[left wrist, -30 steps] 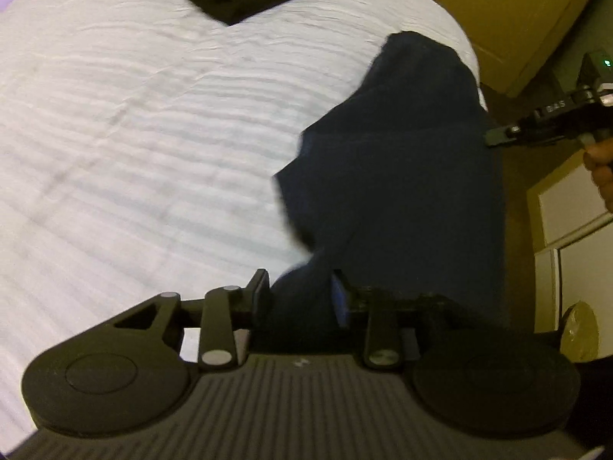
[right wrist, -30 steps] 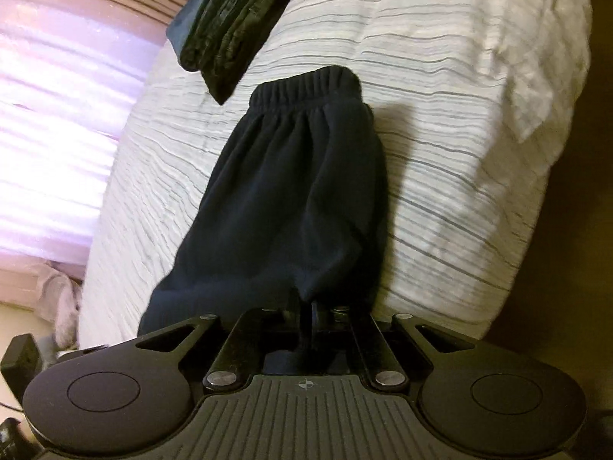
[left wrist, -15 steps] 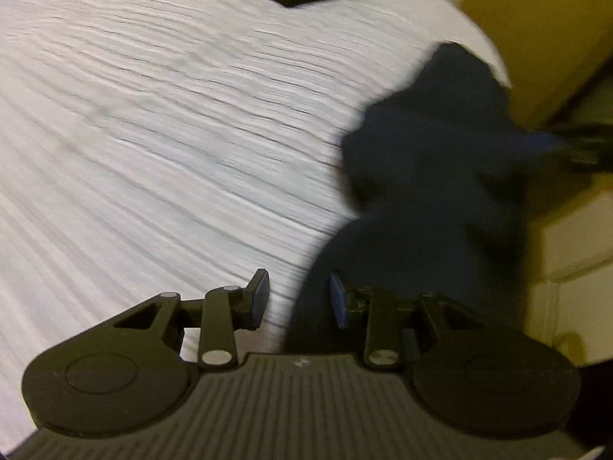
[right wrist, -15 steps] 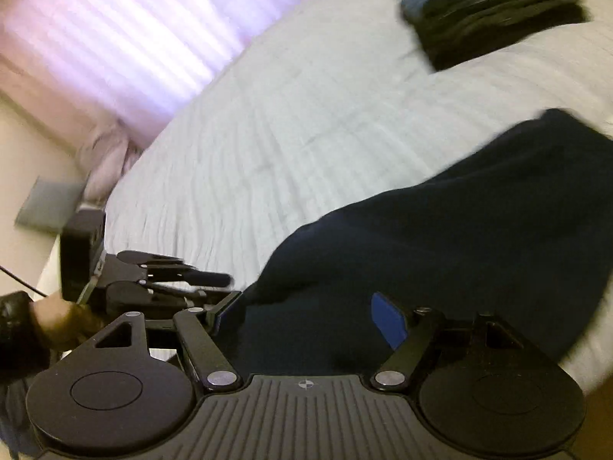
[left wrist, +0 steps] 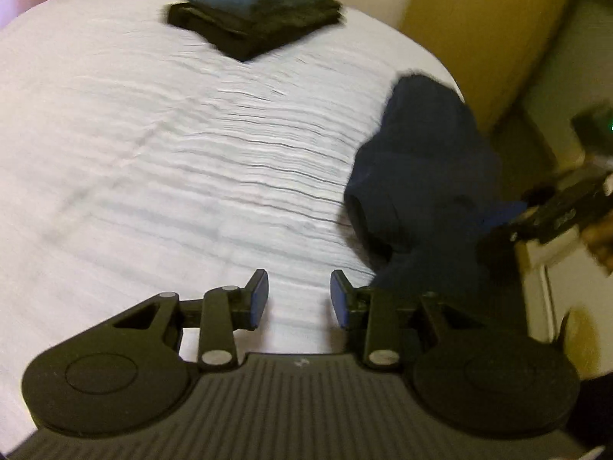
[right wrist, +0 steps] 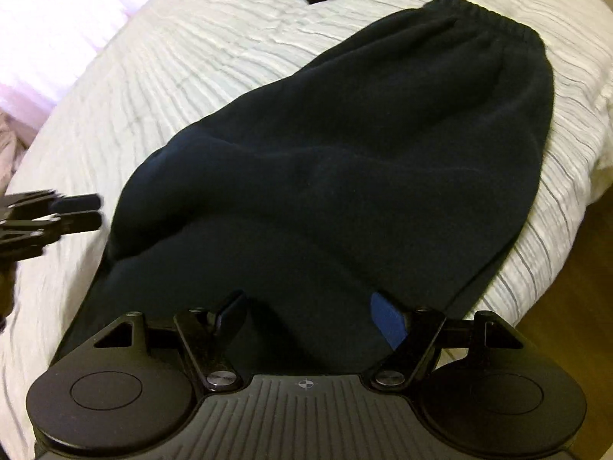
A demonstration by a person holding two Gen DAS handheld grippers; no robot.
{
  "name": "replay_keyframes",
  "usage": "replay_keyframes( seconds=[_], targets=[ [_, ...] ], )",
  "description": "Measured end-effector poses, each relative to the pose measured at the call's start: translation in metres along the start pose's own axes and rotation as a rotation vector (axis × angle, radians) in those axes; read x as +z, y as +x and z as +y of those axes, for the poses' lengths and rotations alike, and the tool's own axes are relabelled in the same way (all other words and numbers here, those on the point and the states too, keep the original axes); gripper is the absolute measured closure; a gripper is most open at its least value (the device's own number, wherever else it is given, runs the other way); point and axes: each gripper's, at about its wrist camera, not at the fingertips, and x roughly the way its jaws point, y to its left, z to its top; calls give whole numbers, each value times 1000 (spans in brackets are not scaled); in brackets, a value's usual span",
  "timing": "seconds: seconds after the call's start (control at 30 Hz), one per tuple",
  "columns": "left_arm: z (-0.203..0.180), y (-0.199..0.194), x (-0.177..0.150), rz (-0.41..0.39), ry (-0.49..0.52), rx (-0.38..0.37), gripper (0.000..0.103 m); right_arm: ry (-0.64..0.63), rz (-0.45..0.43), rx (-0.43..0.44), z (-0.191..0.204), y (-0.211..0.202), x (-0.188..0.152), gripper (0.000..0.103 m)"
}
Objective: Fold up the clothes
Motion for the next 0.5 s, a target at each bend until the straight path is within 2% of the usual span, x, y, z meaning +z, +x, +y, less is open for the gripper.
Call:
replay_keyframes(
  seconds=[0.03, 0.1, 0.2, 0.33, 0.4, 0.47, 0.5],
  targets=[
    [-3, 10, 4, 11, 39, -49, 73, 11, -5, -8, 1, 2, 0, 28],
    [-11, 18, 12, -1, 101, -204, 74, 18, -7, -19, 4, 5, 0, 28],
    [-17, 27, 23, -28, 113, -291, 73, 18, -1, -23, 3, 5, 2, 28],
    [-6, 48, 33, -48, -28, -137, 69, 31, -7, -11, 4, -2, -4, 28],
    [7, 39, 35, -108, -131, -57, 71, 48, -11, -4, 3, -2, -3, 28],
    [32, 28, 30, -132, -267, -18, 69, 66, -14, 9, 1, -3, -3, 28],
    [41, 24, 24, -129, -296, -17, 64, 73, -17, 17, 0, -4, -4, 28]
  ],
)
